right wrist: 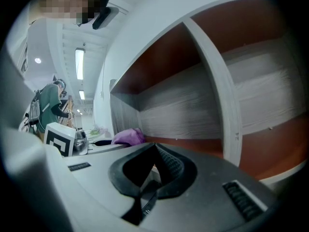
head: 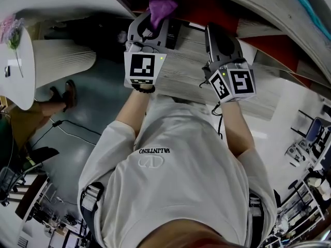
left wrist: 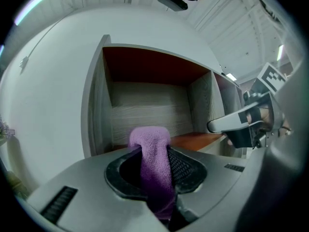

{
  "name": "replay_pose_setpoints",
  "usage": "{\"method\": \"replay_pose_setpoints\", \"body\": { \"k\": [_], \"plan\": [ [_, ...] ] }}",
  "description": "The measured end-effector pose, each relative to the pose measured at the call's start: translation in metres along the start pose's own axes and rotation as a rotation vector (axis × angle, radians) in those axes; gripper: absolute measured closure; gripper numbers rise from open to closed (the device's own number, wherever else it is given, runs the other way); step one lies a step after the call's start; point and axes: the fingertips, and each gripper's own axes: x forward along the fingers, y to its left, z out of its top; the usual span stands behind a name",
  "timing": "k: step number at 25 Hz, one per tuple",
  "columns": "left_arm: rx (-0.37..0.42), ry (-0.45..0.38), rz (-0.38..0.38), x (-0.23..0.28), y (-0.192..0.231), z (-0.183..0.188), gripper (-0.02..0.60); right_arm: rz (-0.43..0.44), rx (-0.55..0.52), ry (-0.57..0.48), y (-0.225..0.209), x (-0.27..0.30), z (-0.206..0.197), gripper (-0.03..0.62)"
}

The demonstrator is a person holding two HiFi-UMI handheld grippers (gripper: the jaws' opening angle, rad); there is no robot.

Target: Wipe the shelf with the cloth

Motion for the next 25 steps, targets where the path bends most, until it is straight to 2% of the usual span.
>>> {"method": "replay_pose_setpoints", "body": {
  "k": [25],
  "plan": [
    [0.012, 0.007, -0.077, 0.019, -0.065, 0.01, 0.492, -0.023, 0.015, -0.008, -0.025, -0.034, 0.001, 0.595]
  ]
}}
